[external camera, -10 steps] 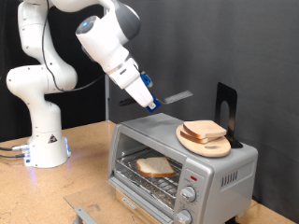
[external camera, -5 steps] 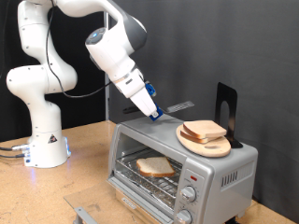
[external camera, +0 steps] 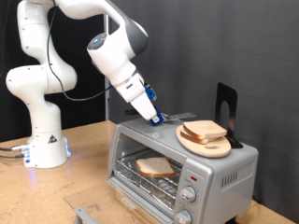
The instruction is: Make a piece of toast with the oven
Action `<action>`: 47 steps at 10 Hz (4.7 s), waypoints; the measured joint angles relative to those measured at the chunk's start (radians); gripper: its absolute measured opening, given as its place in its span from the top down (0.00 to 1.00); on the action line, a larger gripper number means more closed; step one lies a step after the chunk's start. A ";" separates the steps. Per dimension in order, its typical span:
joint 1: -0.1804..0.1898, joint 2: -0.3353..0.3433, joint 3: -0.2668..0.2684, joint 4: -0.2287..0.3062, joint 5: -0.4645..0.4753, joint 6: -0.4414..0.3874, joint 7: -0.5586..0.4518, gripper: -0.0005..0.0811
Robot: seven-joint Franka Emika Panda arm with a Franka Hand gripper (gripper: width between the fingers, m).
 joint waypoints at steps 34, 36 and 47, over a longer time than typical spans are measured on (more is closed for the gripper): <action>-0.158 -0.238 -0.531 -0.059 -0.140 -0.604 -0.370 0.01; -0.198 -0.238 -0.576 -0.066 -0.170 -0.625 -0.379 0.01; -0.254 0.095 -0.753 0.127 -0.295 -1.145 0.160 0.01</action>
